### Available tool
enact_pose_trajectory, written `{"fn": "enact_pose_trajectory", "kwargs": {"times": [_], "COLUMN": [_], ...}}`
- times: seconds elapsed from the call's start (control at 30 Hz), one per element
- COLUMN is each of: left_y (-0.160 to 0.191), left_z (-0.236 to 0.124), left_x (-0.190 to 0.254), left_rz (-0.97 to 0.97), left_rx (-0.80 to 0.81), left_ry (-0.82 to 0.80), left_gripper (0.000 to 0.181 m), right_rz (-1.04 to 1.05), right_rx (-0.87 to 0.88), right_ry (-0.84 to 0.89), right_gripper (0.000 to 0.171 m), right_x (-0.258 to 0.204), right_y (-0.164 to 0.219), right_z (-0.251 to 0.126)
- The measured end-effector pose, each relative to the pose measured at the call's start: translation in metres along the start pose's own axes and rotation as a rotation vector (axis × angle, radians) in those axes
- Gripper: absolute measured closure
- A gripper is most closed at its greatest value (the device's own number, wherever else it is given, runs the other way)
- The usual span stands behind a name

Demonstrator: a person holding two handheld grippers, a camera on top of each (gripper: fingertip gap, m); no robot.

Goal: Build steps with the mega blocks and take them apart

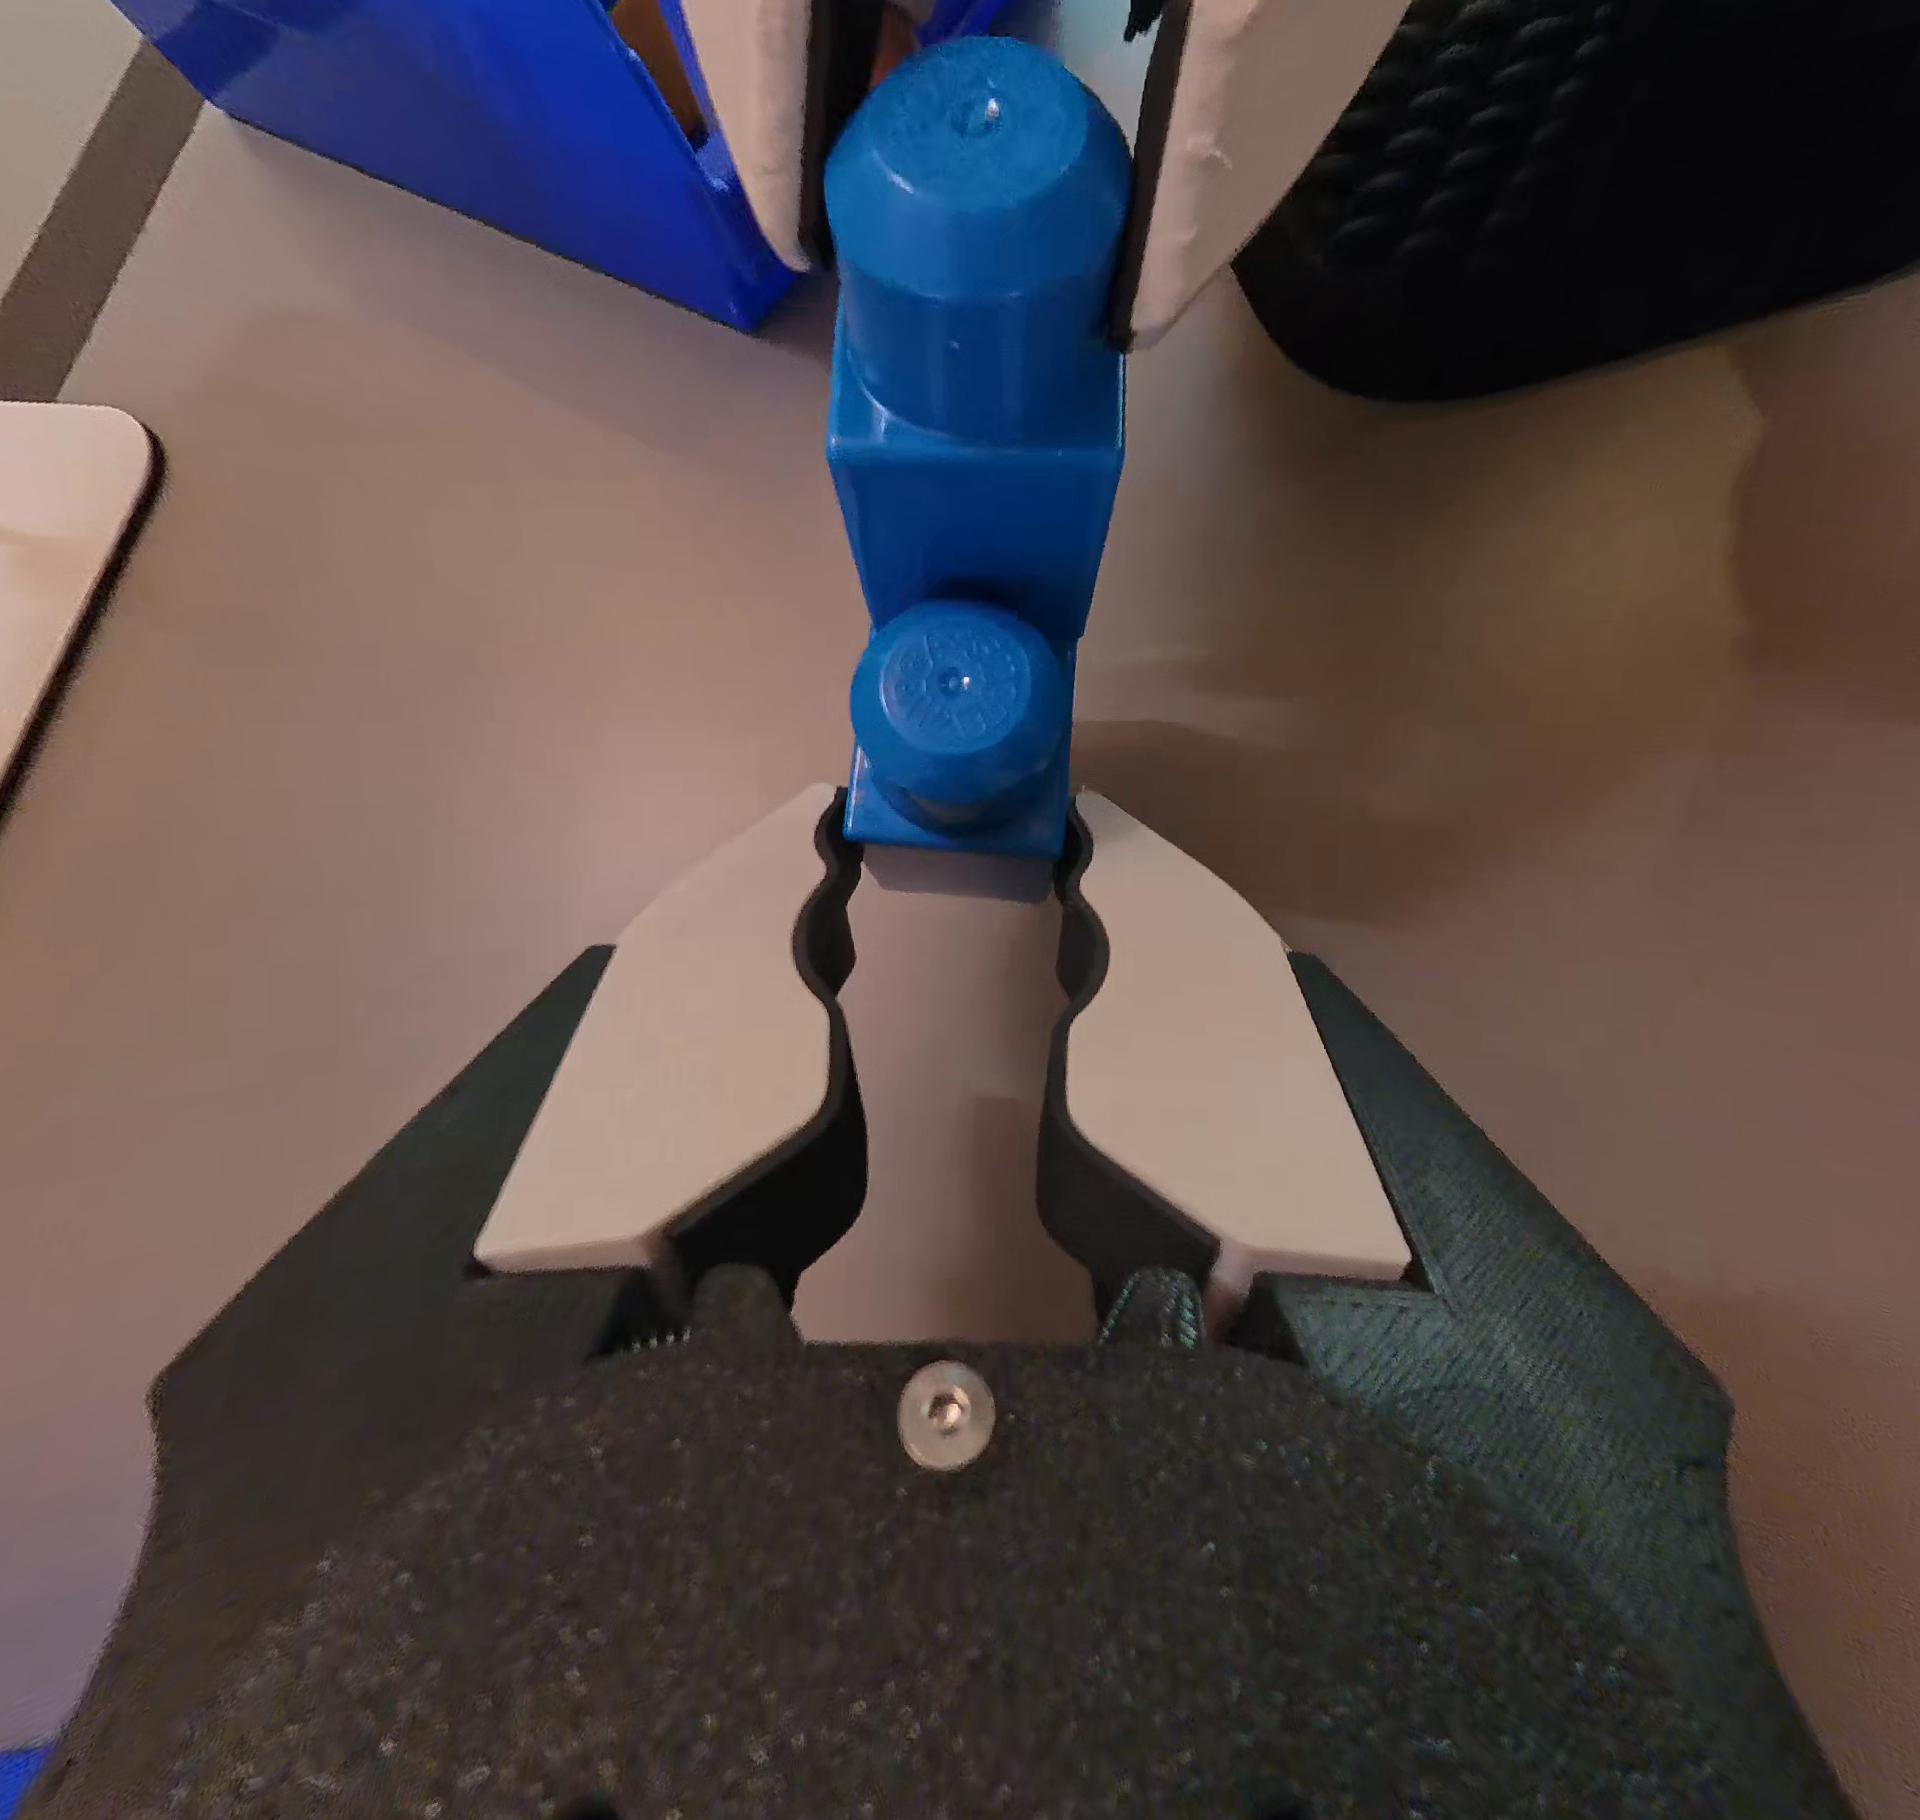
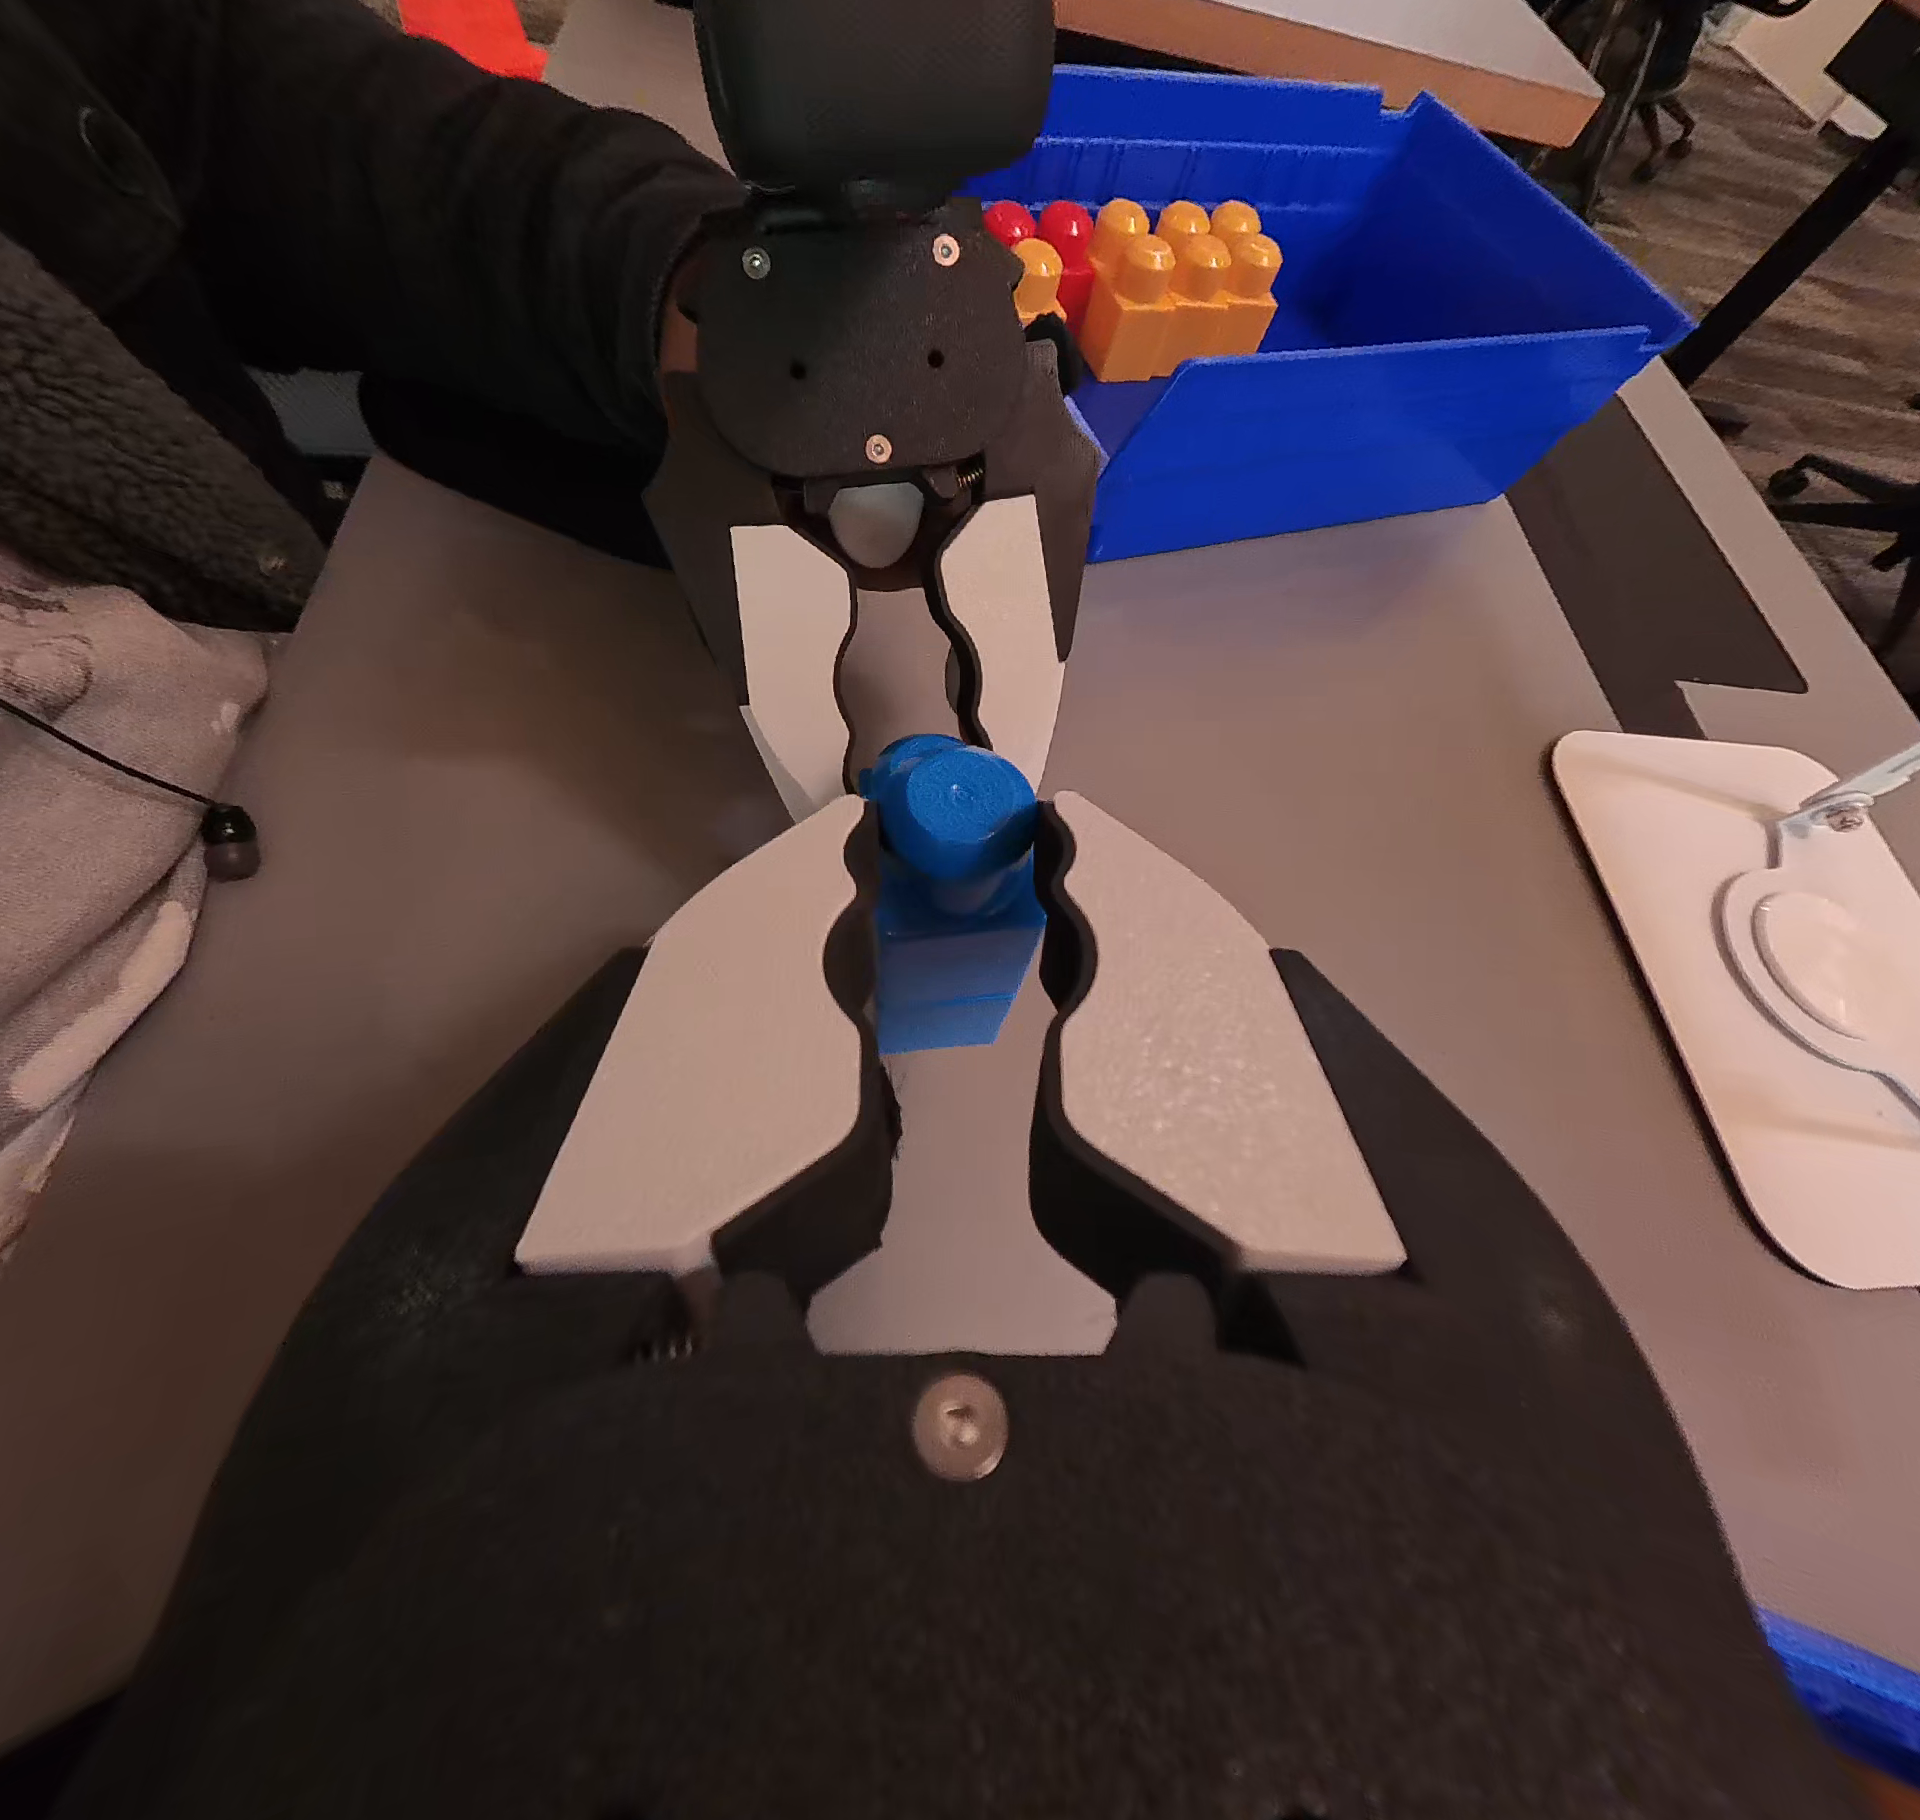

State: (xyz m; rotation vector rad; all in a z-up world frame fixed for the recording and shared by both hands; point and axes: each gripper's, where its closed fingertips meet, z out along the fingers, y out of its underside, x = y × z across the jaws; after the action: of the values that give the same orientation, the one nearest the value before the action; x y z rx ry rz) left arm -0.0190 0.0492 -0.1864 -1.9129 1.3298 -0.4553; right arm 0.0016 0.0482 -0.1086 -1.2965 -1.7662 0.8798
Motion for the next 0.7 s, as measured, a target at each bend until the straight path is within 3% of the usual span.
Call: {"fn": "enact_pose_trajectory", "kwargs": {"times": [0.07, 0.2, 0.33, 0.47, 0.6, 0.7], "left_y": [-0.006, -0.026, -0.039, -0.039, -0.038, -0.036], "left_z": [-0.003, -0.017, -0.035, -0.041, -0.042, -0.042], "left_x": [-0.002, -0.015, -0.031, -0.041, -0.043, -0.045], "left_rz": [0.013, -0.004, -0.073, -0.109, -0.113, -0.116], "left_rx": [0.036, 0.144, 0.262, 0.291, 0.297, 0.295], "left_ry": [-0.021, -0.105, -0.152, -0.183, -0.192, -0.200], "left_gripper": [0.144, 0.120, 0.125, 0.129, 0.132, 0.132], "right_rz": [0.003, 0.022, 0.040, 0.067, 0.147, 0.229], "right_rx": [0.015, 0.085, 0.172, 0.150, 0.116, 0.090], "right_ry": [0.005, 0.058, 0.223, 0.373, 0.433, 0.422], "right_gripper": [0.143, 0.143, 0.143, 0.143, 0.143, 0.143], "right_x": [0.002, 0.015, 0.051, 0.097, 0.136, 0.148], "right_y": [-0.002, -0.014, -0.030, -0.028, -0.008, 0.020], "right_z": [-0.004, -0.028, -0.084, -0.143, -0.182, -0.188]}}
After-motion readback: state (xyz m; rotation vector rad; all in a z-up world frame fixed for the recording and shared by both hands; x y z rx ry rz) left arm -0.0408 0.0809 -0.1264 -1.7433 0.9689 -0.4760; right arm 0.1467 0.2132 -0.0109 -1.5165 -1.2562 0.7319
